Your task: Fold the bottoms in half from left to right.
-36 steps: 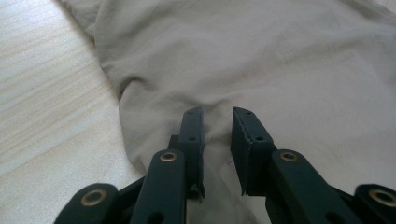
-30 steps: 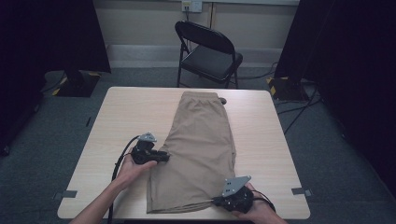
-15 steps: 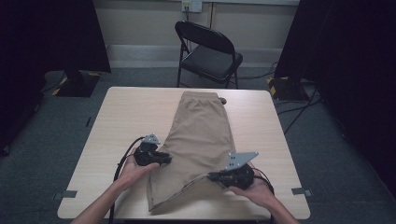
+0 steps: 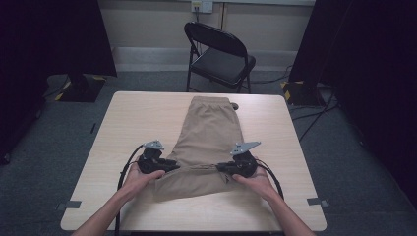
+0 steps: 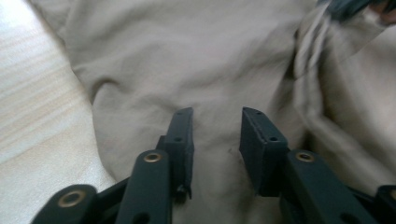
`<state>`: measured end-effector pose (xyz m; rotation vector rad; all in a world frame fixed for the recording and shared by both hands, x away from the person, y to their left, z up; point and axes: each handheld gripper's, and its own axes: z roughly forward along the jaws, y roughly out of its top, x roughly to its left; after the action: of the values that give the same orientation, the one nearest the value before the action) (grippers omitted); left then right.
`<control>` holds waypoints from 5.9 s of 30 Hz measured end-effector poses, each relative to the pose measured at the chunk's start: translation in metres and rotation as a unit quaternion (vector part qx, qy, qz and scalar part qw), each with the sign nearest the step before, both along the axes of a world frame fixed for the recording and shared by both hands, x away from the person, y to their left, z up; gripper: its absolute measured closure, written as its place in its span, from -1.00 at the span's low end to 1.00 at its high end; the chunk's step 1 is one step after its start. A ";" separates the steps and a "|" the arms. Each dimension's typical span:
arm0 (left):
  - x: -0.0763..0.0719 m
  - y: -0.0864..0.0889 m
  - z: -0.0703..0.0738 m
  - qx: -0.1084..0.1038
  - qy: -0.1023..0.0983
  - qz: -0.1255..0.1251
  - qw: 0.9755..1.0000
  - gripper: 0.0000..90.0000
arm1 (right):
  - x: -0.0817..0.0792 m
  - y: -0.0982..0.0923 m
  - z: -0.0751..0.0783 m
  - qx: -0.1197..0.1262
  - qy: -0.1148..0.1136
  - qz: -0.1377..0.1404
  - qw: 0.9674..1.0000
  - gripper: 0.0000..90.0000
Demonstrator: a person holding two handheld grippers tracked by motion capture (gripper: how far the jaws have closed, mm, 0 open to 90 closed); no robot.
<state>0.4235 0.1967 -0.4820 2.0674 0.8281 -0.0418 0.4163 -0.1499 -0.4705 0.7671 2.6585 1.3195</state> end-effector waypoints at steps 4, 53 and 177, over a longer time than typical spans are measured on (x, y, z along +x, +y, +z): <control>-0.004 0.013 0.009 -0.042 0.001 0.009 0.999 0.35 | -0.003 -0.002 0.003 0.006 -0.004 0.000 1.000 0.97; -0.014 0.015 0.011 -0.021 0.011 -0.043 0.999 0.94 | -0.063 -0.020 0.002 -0.008 -0.043 -0.011 0.999 0.13; -0.072 0.009 0.012 0.027 0.014 -0.076 0.997 0.93 | -0.090 -0.039 0.004 -0.035 -0.002 -0.047 0.998 0.95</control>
<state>0.3514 0.2056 -0.4696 2.1828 0.6939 -0.1338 0.3259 -0.1891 -0.4668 0.8670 2.6143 1.1984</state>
